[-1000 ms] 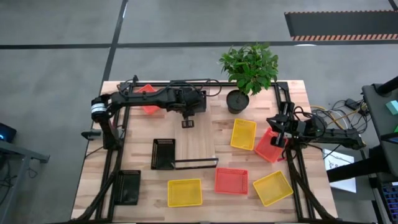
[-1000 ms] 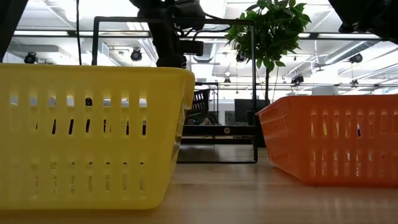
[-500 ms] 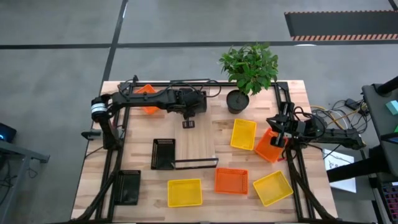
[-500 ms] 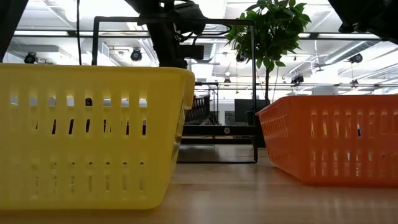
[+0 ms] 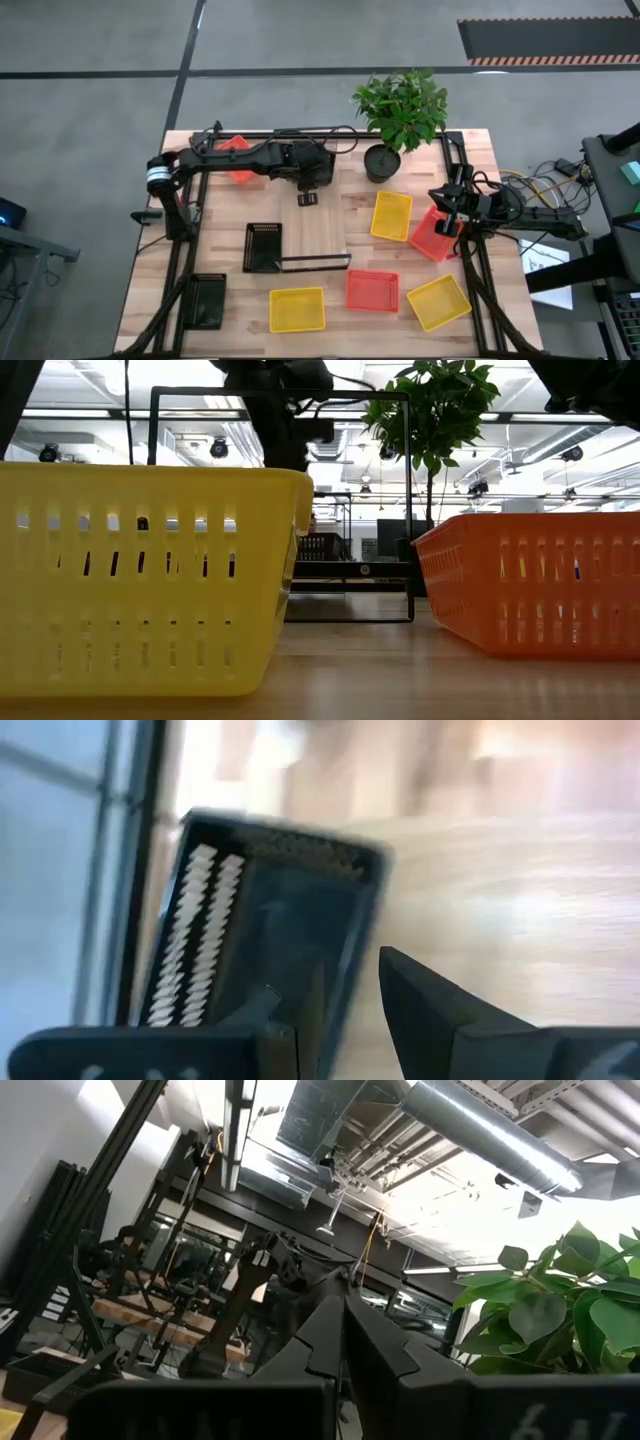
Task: Stack baskets on shelf by color
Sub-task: Put the top left black bin on the shelf
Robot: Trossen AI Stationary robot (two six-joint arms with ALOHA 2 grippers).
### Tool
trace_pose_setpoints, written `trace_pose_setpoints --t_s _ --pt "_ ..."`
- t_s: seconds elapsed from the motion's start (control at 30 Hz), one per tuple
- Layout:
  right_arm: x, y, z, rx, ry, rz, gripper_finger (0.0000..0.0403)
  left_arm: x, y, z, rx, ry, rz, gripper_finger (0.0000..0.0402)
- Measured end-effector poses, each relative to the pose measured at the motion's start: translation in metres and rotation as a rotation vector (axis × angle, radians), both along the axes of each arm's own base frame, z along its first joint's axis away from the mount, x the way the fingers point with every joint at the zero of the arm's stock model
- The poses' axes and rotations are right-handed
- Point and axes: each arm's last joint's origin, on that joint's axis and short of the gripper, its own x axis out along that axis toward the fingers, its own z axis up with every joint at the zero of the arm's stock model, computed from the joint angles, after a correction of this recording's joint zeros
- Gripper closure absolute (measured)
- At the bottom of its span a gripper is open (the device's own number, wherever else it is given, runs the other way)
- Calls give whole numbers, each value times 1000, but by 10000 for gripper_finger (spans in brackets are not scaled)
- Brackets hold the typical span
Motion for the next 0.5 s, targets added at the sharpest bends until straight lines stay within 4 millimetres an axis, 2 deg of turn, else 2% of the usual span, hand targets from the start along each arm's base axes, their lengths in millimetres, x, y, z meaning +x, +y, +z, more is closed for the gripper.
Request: trace_pose_setpoints --t_s 0.13,0.37,0.5 --pt "0 0 0 3 0 1 394 6 -13 6 -56 -61 -98 333" --pt "0 0 0 3 2 1 394 17 -17 -22 -65 -30 -117 394" --pt "0 0 0 3 5 1 394 25 -9 -37 -52 -22 -95 397"
